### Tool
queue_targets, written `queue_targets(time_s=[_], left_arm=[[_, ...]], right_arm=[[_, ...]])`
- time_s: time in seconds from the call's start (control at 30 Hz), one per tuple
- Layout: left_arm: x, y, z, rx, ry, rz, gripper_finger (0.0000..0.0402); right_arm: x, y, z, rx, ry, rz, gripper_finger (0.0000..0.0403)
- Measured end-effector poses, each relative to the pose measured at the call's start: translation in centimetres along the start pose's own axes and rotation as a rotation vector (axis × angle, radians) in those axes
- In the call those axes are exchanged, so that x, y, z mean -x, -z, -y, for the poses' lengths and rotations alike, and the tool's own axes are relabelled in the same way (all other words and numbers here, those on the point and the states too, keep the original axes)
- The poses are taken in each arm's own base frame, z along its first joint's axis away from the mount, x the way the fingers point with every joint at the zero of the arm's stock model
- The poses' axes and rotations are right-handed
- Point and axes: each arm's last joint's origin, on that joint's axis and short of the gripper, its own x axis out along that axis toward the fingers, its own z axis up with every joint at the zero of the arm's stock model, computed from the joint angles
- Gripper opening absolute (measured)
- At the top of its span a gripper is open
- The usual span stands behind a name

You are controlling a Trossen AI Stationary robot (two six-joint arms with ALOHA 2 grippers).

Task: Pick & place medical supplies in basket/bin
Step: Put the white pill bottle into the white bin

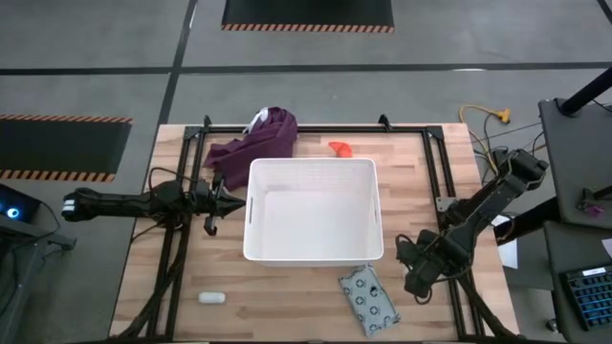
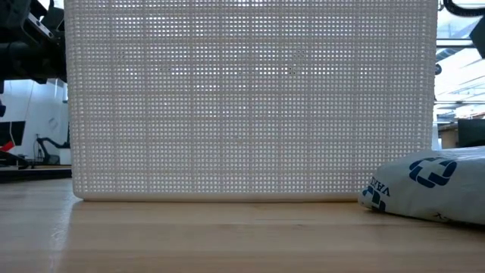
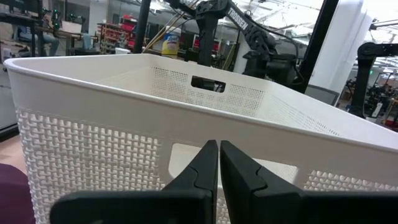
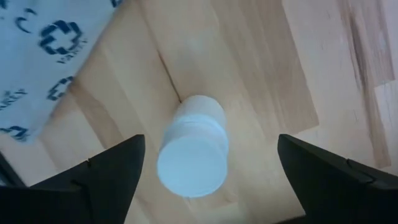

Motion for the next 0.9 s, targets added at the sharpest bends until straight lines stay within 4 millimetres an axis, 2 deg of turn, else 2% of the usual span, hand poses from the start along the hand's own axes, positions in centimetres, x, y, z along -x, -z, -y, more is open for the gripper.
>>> queue_targets(time_s=[0.27,0.63,0.77,0.9], left_arm=[[0.0,0.0,0.0,0.000,0.000,0.000,0.0000],[0.0,0.0,0.0,0.000,0.000,0.000,0.0000],[0.0,0.0,0.0,0.000,0.000,0.000,0.0000],[0.0,0.0,0.0,0.000,0.000,0.000,0.0000]], right_arm=[[-0.6,0.1,0.3,-0.007,0.002,0.000,0.0315],[-0.6,0.1,0.2,-0.004,-0.004,-0.011,0.0197],[0.6,0.0,-0.3,-0.016,-0.065,-0.033,0.0152],[3.1,-0.3,-1.2,-0.016,-0.165,-0.009,0.0147]])
